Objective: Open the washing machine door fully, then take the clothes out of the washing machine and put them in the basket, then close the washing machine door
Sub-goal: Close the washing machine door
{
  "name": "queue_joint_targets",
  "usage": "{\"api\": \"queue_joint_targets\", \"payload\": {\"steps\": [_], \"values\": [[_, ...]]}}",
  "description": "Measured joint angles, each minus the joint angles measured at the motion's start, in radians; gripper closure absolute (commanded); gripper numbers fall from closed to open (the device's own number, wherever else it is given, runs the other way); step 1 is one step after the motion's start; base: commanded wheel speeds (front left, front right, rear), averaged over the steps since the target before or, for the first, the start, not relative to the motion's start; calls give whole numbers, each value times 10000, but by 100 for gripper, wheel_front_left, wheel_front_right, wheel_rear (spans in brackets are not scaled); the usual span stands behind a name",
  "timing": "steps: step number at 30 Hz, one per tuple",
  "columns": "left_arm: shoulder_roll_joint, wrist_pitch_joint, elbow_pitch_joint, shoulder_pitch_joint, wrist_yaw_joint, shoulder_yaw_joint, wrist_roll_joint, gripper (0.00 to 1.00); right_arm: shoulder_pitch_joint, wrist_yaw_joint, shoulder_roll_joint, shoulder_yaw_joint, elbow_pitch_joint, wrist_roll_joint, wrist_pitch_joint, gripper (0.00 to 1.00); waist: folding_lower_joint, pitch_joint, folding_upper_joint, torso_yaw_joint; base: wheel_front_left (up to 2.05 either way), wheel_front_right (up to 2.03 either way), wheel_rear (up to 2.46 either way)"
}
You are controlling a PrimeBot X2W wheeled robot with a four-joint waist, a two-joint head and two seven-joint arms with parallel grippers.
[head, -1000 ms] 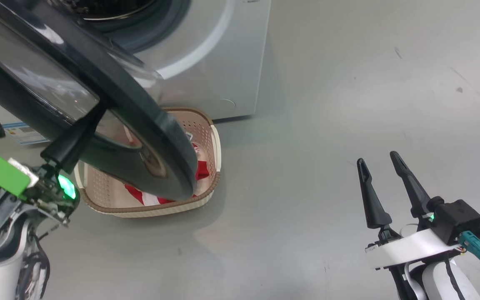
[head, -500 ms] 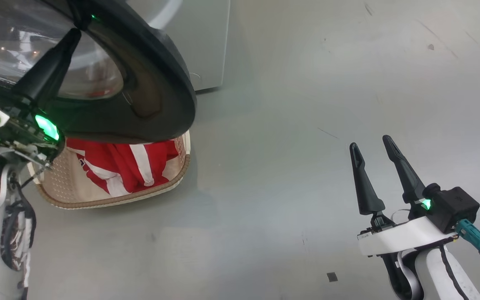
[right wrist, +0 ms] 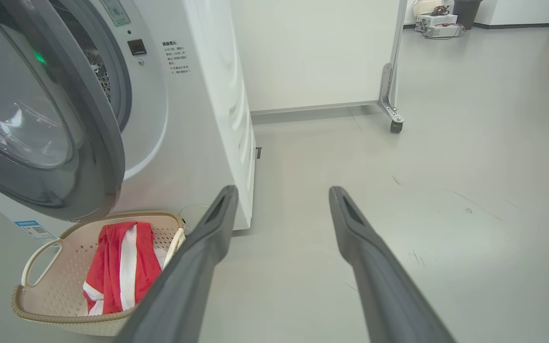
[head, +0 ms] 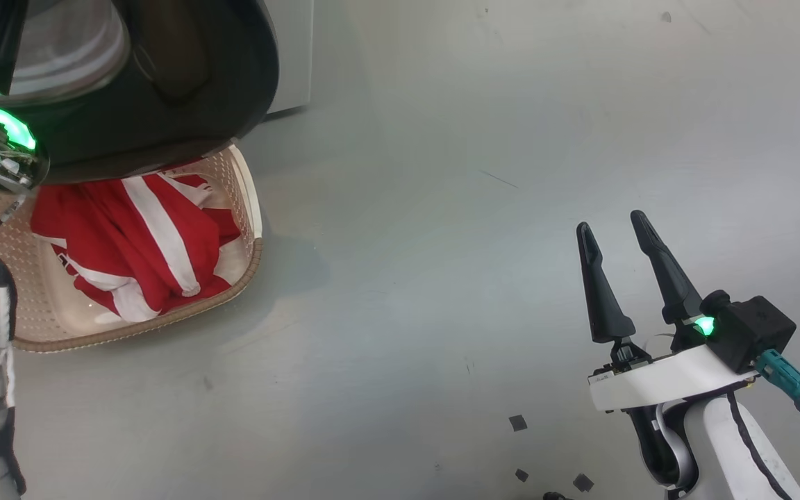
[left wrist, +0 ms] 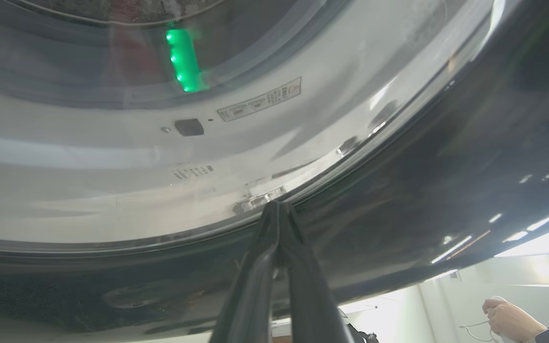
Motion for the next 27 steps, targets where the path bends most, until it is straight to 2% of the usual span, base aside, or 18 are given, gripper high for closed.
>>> {"api": "queue_joint_targets", "payload": {"steps": [10, 20, 27], "values": [[-58, -303, 861, -962, -23, -31, 130, 100, -193, 86, 56, -61, 224, 27, -12, 0, 0, 328, 0, -317, 0, 0, 0], [-102, -376, 1411, -1286, -451, -63, 174, 100, -332, 100, 92, -171, 362, 25, -33, 0, 0, 346, 0, -319, 0, 0, 0], [-393, -276, 1655, -1241, -779, -138, 163, 100, -334, 98, 98, -431, 412, 25, -82, 0, 0, 276, 0, -87, 0, 0, 0]]}}
